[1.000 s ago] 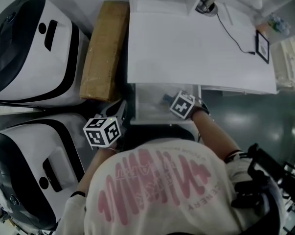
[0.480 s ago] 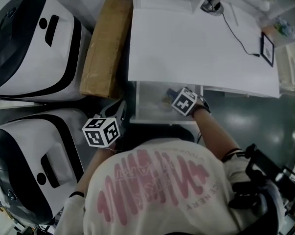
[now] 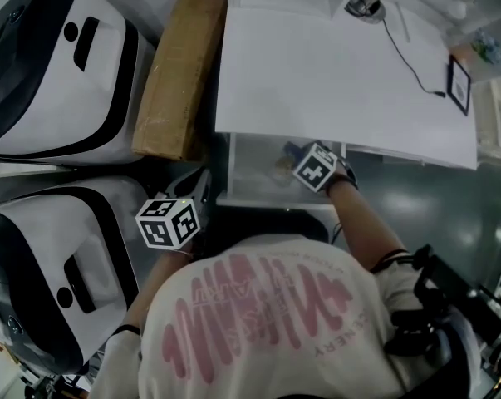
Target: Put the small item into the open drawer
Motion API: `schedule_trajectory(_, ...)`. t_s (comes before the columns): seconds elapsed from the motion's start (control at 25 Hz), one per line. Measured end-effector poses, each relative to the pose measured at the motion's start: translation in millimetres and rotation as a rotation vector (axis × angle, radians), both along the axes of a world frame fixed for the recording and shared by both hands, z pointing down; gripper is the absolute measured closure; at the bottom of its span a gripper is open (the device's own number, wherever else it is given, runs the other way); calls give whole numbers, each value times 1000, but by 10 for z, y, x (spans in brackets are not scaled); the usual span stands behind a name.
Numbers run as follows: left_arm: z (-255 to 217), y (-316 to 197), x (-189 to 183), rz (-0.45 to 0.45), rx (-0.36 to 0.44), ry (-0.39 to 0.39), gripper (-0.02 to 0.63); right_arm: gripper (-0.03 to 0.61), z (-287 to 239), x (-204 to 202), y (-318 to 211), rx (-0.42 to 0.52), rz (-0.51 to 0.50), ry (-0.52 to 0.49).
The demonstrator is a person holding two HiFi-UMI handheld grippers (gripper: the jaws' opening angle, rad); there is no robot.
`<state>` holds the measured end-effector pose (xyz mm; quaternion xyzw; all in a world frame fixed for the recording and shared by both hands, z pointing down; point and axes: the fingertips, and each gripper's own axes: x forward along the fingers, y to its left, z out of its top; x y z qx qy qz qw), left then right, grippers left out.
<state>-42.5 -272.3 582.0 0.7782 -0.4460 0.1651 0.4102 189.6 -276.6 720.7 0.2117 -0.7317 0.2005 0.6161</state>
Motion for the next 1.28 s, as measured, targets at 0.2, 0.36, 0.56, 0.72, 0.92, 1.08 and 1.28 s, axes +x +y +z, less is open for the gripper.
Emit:
schedule_trajectory(0.2,19,-15,2,-6,-2,-4,583,322,27,4,-46,19,-16,7)
schedule_trajectory(0.36,32,-21,-5,-13,-5,-5,583,325,93,79,-55,16,-10,42)
schedule_trajectory(0.56,51,-7,-42,-22,-12,-3,583,327,232,94,132,-34,-49,75)
schedule_trajectory(0.72,74,13,-74,-27,-18,-6,583,327,290,123,193,-51,-52,89)
schedule_trajectory(0.92,64,14,-65,-28,-15,-5,583,327,289,98,198,-66,-41,75)
schedule_trajectory(1.08,47,5,-63,-26,-12,-5,583,327,277,73,214,-72,-49,65)
schedule_trajectory(1.28,17,-21,-45,-13,-2,-5,583,327,208,58,182,-55,-52,56)
